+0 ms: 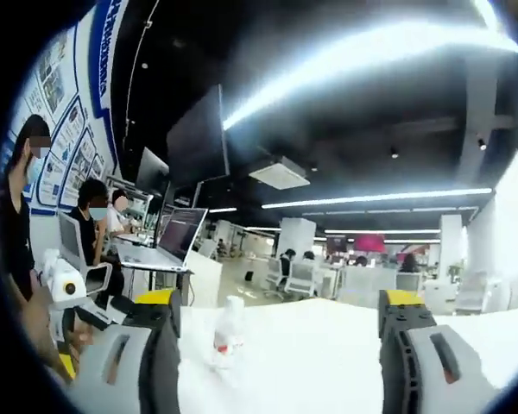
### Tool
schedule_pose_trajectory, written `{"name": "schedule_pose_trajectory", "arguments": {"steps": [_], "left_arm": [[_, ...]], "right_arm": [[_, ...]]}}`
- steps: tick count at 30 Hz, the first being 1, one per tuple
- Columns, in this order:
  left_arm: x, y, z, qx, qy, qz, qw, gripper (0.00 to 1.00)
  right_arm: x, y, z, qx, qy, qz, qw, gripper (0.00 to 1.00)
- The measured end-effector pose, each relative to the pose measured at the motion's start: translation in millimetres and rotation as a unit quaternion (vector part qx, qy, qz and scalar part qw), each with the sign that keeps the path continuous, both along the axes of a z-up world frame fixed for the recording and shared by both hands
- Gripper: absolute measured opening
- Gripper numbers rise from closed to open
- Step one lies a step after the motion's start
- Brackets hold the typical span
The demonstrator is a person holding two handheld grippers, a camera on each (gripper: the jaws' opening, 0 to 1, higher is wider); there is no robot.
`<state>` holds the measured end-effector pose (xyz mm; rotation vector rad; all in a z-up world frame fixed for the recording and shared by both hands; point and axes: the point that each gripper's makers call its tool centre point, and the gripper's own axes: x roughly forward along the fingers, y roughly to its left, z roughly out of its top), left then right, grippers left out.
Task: Arrange the tabletop items into an orderly group along one side of the table until the central work area is clear of visible clutter.
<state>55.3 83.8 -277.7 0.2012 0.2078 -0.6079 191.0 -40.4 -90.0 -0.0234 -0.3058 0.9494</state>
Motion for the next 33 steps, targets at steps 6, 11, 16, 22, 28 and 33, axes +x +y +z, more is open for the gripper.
{"name": "schedule_pose_trajectory", "arguments": {"steps": [6, 11, 16, 22, 28, 33], "left_arm": [[-0.9, 4, 0.6, -0.002, 0.000, 0.008, 1.0000, 1.00], [-1.3, 10, 0.6, -0.005, 0.002, 0.017, 0.9998, 1.00], [-1.0, 13, 0.2, -0.007, 0.003, 0.022, 0.9997, 1.00], [1.5, 14, -1.8, -0.012, 0.005, 0.024, 0.9996, 1.00], [3.3, 14, -3.1, -0.014, 0.007, 0.023, 0.9996, 1.00], [4.0, 12, -3.1, -0.013, 0.006, 0.020, 0.9997, 1.00]], "right_arm": [[-7, -21, -18.8, -0.029, -0.007, -0.011, 0.9995, 1.00], [-11, -39, -36.0, -0.058, 0.002, -0.026, 0.9979, 1.00], [-13, -64, -46.7, -0.057, 0.016, -0.043, 0.9973, 1.00], [-12, -93, -65.7, -0.070, 0.033, -0.069, 0.9946, 1.00], [-11, -110, -91.6, -0.091, 0.059, -0.080, 0.9908, 1.00], [-9, -119, -106.9, -0.102, 0.068, -0.093, 0.9881, 1.00]]}}
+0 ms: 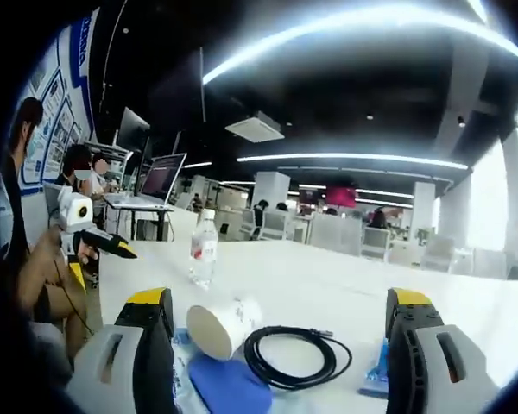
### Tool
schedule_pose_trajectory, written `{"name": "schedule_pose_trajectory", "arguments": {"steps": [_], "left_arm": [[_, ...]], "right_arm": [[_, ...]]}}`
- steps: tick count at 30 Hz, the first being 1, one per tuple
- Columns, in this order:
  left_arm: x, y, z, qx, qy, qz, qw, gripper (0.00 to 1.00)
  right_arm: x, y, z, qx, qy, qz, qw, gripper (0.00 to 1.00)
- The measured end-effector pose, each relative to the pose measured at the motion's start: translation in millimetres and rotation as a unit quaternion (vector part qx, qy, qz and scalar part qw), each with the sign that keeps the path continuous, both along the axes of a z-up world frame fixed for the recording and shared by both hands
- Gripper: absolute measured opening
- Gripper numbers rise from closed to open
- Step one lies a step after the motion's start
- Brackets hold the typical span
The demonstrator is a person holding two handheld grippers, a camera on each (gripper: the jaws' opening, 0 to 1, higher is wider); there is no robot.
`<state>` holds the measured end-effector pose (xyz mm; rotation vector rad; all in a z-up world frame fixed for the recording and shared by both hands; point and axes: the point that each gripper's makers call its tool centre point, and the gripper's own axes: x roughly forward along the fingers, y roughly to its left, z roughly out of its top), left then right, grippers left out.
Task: Arrange the tabletop items into an orderly group along one side of the table until the central work area is clear of visible clutter.
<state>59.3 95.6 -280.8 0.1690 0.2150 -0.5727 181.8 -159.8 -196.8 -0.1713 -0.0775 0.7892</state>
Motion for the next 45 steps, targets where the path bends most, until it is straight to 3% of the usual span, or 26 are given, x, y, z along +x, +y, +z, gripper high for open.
{"name": "schedule_pose_trajectory", "arguments": {"steps": [4, 7, 9, 17, 25, 45], "left_arm": [[0.2, 0, -0.5, 0.001, 0.000, 0.000, 1.0000, 1.00], [0.3, 0, -2.2, 0.002, 0.002, 0.000, 1.0000, 1.00], [0.2, -1, -3.7, 0.004, 0.004, -0.002, 1.0000, 1.00], [1.7, -3, -3.6, 0.002, 0.003, -0.003, 1.0000, 1.00], [-0.2, -4, -5.7, 0.005, 0.004, -0.008, 1.0000, 0.97], [-3.9, -1, -9.9, 0.005, 0.008, -0.004, 0.9999, 0.97]], "right_arm": [[1, -2, -8.4, -0.005, 0.001, -0.007, 1.0000, 0.99], [-4, 1, -13.6, -0.015, 0.001, 0.004, 0.9999, 0.87], [-7, 1, -12.5, -0.018, -0.011, 0.004, 0.9998, 0.73], [-12, 18, -38.5, -0.063, 0.016, 0.028, 0.9975, 0.51], [-15, 34, -53.8, -0.079, 0.029, 0.060, 0.9946, 0.25], [-7, 49, -69.6, -0.089, 0.042, 0.067, 0.9929, 0.09]]}}
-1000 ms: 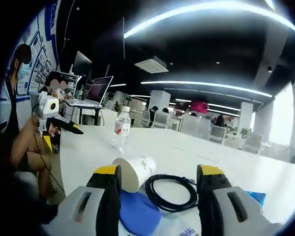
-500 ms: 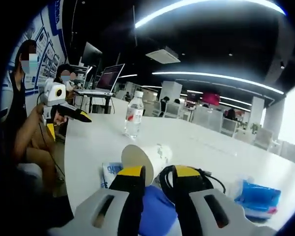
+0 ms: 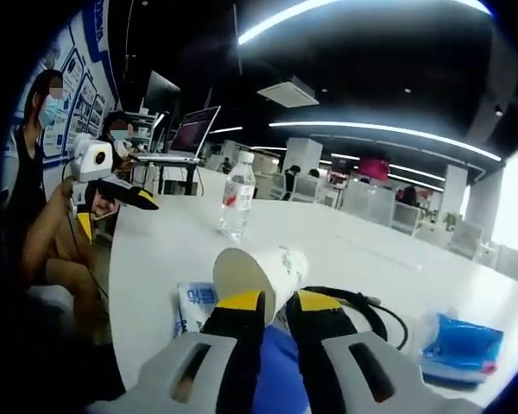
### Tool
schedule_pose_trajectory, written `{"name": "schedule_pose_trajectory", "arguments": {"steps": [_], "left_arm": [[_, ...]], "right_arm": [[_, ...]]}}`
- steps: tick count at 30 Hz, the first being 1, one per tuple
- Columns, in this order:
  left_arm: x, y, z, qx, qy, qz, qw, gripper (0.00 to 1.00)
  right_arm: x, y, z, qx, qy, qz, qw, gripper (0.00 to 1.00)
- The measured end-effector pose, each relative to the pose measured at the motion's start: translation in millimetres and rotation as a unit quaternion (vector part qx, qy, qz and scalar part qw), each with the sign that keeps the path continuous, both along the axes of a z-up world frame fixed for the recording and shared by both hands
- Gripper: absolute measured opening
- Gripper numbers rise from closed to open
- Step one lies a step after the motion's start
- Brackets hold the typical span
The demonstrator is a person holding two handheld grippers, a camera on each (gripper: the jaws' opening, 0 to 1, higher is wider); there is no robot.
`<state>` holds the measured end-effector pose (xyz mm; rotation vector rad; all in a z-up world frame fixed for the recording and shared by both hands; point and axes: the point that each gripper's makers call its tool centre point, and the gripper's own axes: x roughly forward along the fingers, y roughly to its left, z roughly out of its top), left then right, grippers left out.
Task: Arrange the tabletop items into an orderly group along one side of the table until the central work area is clear of visible clutter.
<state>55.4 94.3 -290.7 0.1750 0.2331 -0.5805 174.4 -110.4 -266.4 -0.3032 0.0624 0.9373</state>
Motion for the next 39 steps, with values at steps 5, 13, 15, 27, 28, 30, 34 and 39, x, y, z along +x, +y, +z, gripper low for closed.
{"name": "schedule_pose_trajectory", "arguments": {"steps": [5, 13, 15, 27, 28, 30, 34, 39], "left_arm": [[-0.1, 0, 0.0, 0.000, 0.000, -0.001, 1.0000, 0.97], [0.9, -3, -2.5, 0.001, 0.002, -0.004, 1.0000, 0.97], [0.4, -3, -3.1, 0.002, 0.002, -0.005, 1.0000, 0.97], [0.0, -4, -3.1, 0.000, 0.002, -0.007, 1.0000, 0.96], [0.0, -4, -3.2, 0.000, 0.002, -0.007, 1.0000, 0.96], [0.0, -5, -3.3, -0.001, 0.001, -0.007, 1.0000, 0.96], [-0.3, -5, -4.0, -0.002, 0.002, -0.008, 1.0000, 0.96], [-0.9, -5, -3.6, -0.001, 0.001, -0.008, 1.0000, 0.96]], "right_arm": [[2, 1, -1.5, 0.000, 0.000, 0.000, 1.0000, 0.06], [3, 3, -4.0, -0.003, 0.001, 0.000, 1.0000, 0.01], [4, 2, -4.2, -0.005, -0.001, -0.001, 1.0000, 0.00], [5, -1, 12.4, 0.008, -0.017, -0.008, 0.9998, 0.00], [5, -1, 13.9, 0.009, -0.018, -0.008, 0.9998, 0.00], [5, -3, 19.8, 0.013, -0.023, -0.011, 0.9996, 0.00], [5, -5, 26.9, 0.020, -0.028, -0.012, 0.9994, 0.00], [6, -5, 37.6, 0.024, -0.036, -0.011, 0.9990, 0.00]]}}
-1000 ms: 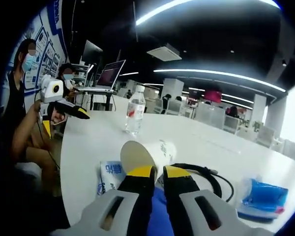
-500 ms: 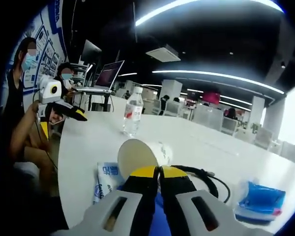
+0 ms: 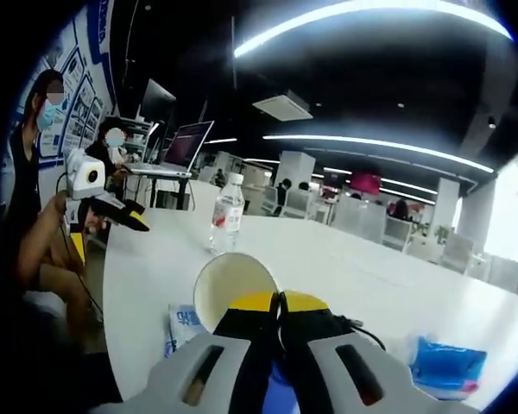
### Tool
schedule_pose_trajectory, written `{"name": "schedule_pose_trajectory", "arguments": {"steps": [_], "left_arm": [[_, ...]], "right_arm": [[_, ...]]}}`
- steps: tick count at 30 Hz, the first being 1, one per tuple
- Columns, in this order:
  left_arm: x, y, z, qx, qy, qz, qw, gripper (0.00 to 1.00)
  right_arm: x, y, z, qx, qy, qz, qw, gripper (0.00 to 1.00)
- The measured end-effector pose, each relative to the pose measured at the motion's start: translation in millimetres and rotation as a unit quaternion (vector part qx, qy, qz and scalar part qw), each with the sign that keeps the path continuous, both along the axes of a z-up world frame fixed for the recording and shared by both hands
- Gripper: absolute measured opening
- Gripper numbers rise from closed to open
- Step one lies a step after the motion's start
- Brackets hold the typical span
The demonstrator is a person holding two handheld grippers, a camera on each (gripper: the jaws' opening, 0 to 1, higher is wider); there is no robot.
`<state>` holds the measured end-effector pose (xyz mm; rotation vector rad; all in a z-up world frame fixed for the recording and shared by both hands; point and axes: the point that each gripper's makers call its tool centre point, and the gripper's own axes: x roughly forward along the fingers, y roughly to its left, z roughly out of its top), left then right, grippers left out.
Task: Arrange the tabletop items into an orderly group along one side of the table until the central work area is clear of visible clutter.
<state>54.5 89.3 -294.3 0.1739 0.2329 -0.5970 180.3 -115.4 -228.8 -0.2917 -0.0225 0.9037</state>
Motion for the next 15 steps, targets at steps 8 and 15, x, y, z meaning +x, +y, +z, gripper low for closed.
{"name": "schedule_pose_trajectory", "arguments": {"steps": [8, 15], "left_arm": [[-1.7, 0, 0.4, 0.002, -0.001, 0.001, 1.0000, 0.96], [-3.2, 2, 0.1, 0.002, -0.001, 0.003, 1.0000, 0.96]], "right_arm": [[5, 0, 22.3, 0.004, -0.006, 0.010, 0.9999, 0.00], [11, 1, 43.0, 0.007, -0.022, 0.011, 0.9997, 0.00]]}}
